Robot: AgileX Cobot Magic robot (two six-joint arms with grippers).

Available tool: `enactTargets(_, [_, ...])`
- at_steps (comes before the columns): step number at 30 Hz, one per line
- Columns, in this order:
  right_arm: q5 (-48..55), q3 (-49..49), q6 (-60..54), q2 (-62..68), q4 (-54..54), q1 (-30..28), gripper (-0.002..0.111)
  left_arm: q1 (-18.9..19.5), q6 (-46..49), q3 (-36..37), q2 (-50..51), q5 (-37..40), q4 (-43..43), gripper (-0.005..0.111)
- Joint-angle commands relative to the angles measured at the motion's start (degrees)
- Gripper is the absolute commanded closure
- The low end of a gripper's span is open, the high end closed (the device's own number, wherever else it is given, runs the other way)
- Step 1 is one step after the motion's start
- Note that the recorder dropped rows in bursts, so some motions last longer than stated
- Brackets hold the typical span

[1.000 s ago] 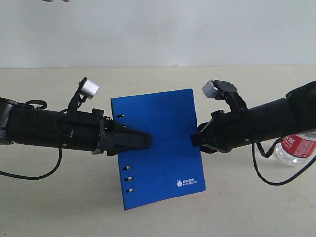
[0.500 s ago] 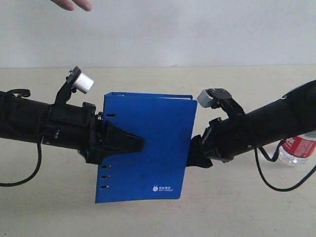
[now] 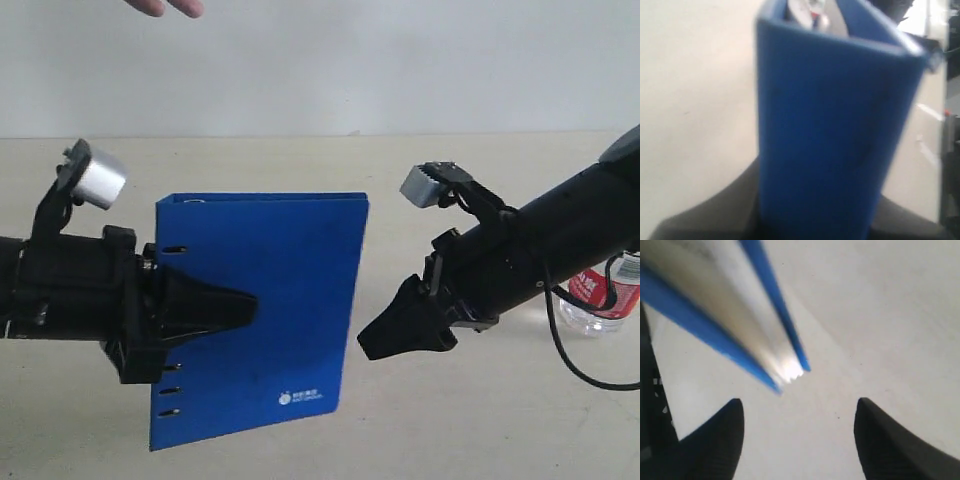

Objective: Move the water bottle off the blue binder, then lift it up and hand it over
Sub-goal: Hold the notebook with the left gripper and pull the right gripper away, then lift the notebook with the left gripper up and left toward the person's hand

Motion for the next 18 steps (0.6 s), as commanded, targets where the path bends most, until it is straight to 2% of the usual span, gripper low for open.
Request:
enactTargets(1, [4.5, -0.1, 3.7, -3.0, -1.9, 0.4, 0.05, -0.2, -3.7, 1.5, -4.0, -12.5, -2.6, 0.102])
enactTargets(3, [5.4, -0.1, 5.3, -4.2, -2.1, 0.4, 0.05, -0.2, -7.1, 0.3, -4.0, -13.6, -2.6, 0.102])
enactTargets(5, [5.8, -0.1, 7.3, -5.3, -3.3, 0.4, 0.055, -0.2, -10.2, -1.1, -4.0, -13.6, -2.6, 0.102])
enactTargets(7, [6.0, -0.1, 10.4, -6.8, -6.6, 0.4, 0.072, -0.2, -13.9, -3.5, -4.1, -13.6, -2.6, 0.102])
enactTargets(8, [6.3, -0.1, 11.8, -7.2, -9.5, 0.4, 0.086, -0.2, -14.9, -4.8, -4.5, -13.2, -2.6, 0.102])
enactTargets(11, [7.0, 0.0, 13.1, -7.4, -13.8, 0.4, 0.108, -0.2, -16.1, -6.2, -6.1, -13.5, -2.6, 0.102])
enactTargets(18, [8.5, 0.0, 13.6, -7.4, -14.3, 0.4, 0.108, -0.2, -24.0, -11.3, -12.6, -22.9, -2.6, 0.102])
